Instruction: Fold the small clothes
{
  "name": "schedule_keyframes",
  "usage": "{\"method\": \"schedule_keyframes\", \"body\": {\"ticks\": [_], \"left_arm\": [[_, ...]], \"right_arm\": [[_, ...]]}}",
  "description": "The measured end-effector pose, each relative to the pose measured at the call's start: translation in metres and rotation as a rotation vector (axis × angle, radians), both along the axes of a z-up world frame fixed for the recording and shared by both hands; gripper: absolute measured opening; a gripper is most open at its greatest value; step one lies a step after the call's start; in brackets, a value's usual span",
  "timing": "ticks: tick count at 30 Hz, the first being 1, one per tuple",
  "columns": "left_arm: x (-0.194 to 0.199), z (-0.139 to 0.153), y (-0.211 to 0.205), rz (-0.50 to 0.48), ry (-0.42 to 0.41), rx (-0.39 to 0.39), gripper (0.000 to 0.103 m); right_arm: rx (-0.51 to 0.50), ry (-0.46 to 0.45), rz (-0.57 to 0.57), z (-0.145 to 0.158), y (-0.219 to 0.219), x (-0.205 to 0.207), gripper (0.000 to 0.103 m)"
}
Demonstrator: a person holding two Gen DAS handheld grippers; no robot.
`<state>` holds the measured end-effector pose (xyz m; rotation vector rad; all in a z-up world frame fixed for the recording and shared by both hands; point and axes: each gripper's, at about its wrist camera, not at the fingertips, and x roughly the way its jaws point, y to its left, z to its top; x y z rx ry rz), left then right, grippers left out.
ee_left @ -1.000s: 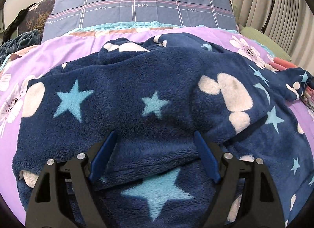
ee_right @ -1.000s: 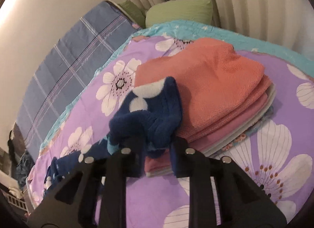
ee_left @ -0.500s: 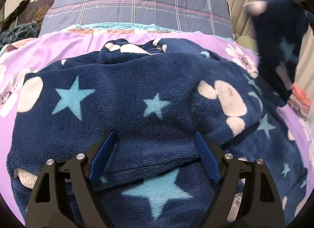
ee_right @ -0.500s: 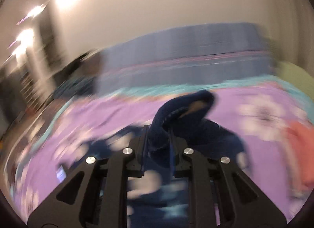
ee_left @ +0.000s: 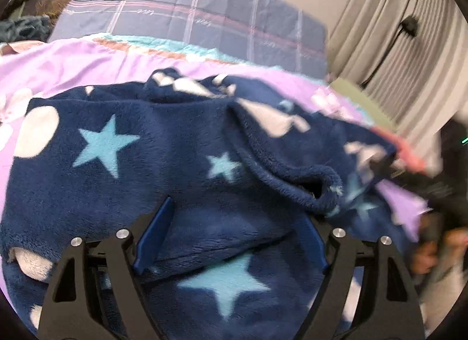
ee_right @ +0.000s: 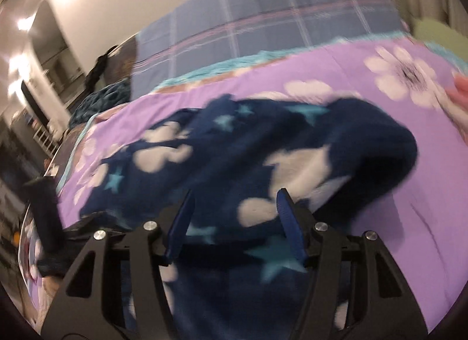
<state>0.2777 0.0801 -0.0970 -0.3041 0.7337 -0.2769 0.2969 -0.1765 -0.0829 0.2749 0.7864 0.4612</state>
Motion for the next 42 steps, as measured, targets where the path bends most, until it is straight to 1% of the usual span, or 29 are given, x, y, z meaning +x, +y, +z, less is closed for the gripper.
{"method": "schedule_keyframes", "body": {"ticks": [2,4,5,6,7,9,10,12,13,14,15,16,17,18,19,21,22,24,26,28,30,33,36,39,40,42], "left_arm": [[-0.006,0.007,0.0,-0.073,-0.024,-0.119,0.079],[-0.006,0.01,-0.009,-0.123,-0.012,-0.178,0.079],[-0.004,0.009,-0.013,-0.126,0.002,-0.173,0.079],[0.001,0.008,-0.02,-0.118,0.027,-0.157,0.079],[0.006,0.006,-0.026,-0.113,0.048,-0.15,0.079],[0.011,0.004,-0.032,-0.107,0.073,-0.155,0.081],[0.016,0.004,-0.034,-0.097,0.085,-0.158,0.083],[0.024,0.003,-0.037,-0.069,0.107,-0.149,0.083],[0.03,0.002,-0.039,-0.048,0.12,-0.137,0.082],[0.034,0.003,-0.04,-0.034,0.127,-0.126,0.078],[0.038,0.005,-0.042,-0.024,0.124,-0.105,0.055],[0.043,0.009,-0.046,-0.017,0.121,-0.062,0.025],[0.047,0.014,-0.047,-0.01,0.122,-0.025,0.015],[0.05,0.024,-0.049,-0.014,0.115,-0.019,0.011],[0.051,0.032,-0.047,-0.012,0.094,-0.022,0.01],[0.048,0.061,-0.045,-0.003,0.022,0.02,0.01],[0.046,0.082,-0.045,0.0,-0.028,0.058,0.01],[0.039,0.114,-0.044,0.003,-0.102,0.121,0.01],[0.033,0.138,-0.042,0.026,-0.152,0.195,0.01],[0.027,0.155,-0.032,0.056,-0.181,0.241,0.01],[0.022,0.167,-0.016,0.096,-0.2,0.272,0.009],[0.015,0.171,0.009,0.143,-0.192,0.291,0.009],[0.013,0.162,0.031,0.173,-0.153,0.274,0.009],[0.012,0.151,0.045,0.186,-0.123,0.248,0.009],[0.012,0.148,0.048,0.195,-0.115,0.252,0.009],[0.012,0.142,0.053,0.219,-0.095,0.275,0.01]], "right_arm": [[0.053,0.007,-0.007,-0.023,-0.007,0.0,0.058],[0.043,-0.01,-0.002,-0.026,-0.008,-0.005,0.059],[0.036,-0.019,0.006,-0.023,-0.007,-0.006,0.062],[0.033,-0.038,0.028,-0.02,-0.003,-0.008,0.068],[0.026,-0.043,0.035,-0.021,-0.002,-0.009,0.07],[0.026,-0.038,0.038,-0.022,-0.001,-0.009,0.07],[0.041,-0.035,0.04,-0.022,-0.003,-0.009,0.07],[0.083,-0.022,0.047,-0.024,-0.009,-0.006,0.07],[0.102,-0.017,0.049,-0.024,-0.012,-0.005,0.07],[0.117,-0.014,0.051,-0.024,-0.014,-0.005,0.07],[0.132,-0.014,0.053,-0.023,-0.016,-0.005,0.07],[0.143,-0.016,0.053,-0.022,-0.018,-0.005,0.07],[0.161,-0.023,0.054,-0.021,-0.02,-0.007,0.07],[0.184,-0.031,0.055,-0.019,-0.023,-0.008,0.07],[0.216,-0.041,0.058,-0.017,-0.028,-0.009,0.07],[0.267,-0.051,0.08,-0.015,-0.033,-0.01,0.07],[0.289,-0.052,0.1,-0.014,-0.034,-0.01,0.07],[0.325,-0.053,0.148,-0.013,-0.035,-0.01,0.07],[0.325,-0.045,0.184,-0.013,-0.032,-0.011,0.072],[0.315,-0.033,0.211,-0.015,-0.028,-0.011,0.072],[0.311,-0.042,0.226,-0.013,-0.025,-0.014,0.072],[0.3,-0.044,0.231,-0.013,-0.022,-0.015,0.072],[0.29,-0.043,0.217,-0.013,-0.022,-0.015,0.072],[0.219,-0.023,0.17,-0.015,-0.017,-0.011,0.068],[0.187,-0.014,0.153,-0.017,-0.016,-0.01,0.065],[0.149,-0.003,0.133,-0.018,-0.013,-0.009,0.063]]}}
